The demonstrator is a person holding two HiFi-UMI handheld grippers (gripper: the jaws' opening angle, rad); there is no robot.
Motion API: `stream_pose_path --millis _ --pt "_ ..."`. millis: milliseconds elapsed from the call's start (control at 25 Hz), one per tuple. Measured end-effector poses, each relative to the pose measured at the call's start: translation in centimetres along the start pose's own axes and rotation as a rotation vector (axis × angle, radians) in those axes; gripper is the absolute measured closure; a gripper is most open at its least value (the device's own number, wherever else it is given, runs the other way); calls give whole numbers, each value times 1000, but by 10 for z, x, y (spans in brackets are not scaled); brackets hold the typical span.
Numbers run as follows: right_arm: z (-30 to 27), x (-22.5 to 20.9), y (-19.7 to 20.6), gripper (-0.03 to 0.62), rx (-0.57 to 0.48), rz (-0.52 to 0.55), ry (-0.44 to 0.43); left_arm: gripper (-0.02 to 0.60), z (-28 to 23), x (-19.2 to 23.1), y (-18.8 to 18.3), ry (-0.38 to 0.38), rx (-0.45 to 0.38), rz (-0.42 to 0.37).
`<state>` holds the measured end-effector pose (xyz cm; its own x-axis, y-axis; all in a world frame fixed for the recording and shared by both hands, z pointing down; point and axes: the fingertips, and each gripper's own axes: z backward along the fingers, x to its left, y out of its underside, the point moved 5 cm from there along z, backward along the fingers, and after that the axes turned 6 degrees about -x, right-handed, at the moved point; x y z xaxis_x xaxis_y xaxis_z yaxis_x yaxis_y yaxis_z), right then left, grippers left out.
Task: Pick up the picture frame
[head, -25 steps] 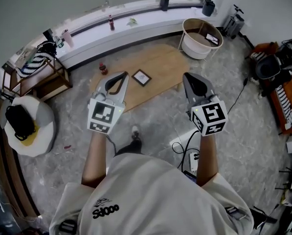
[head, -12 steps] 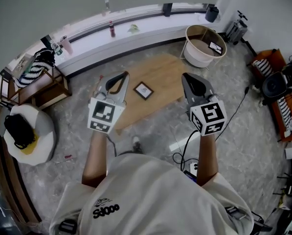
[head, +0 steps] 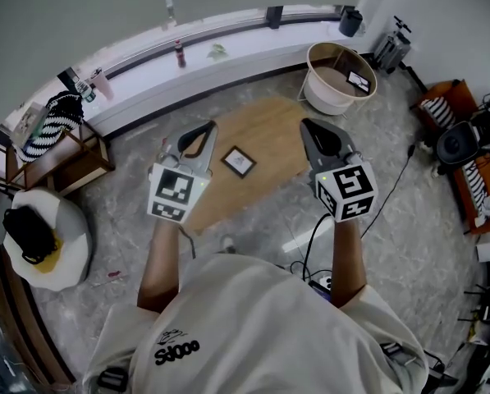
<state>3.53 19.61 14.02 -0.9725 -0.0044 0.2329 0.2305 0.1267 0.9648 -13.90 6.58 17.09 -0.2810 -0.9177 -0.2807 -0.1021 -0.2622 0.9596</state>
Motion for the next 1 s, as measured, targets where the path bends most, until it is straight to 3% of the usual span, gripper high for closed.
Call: stream_pose_path --millis 520,720,1000 --pt "-73 -3 10 591 30 -11 -75 569 -41 42 30 -1 21 37" --pt "-97 -6 33 591 89 -18 -126 569 -51 50 57 -25 74 80" --pt "-143 -21 72 591 177 -24 -261 569 -81 52 96 -71 174 155"
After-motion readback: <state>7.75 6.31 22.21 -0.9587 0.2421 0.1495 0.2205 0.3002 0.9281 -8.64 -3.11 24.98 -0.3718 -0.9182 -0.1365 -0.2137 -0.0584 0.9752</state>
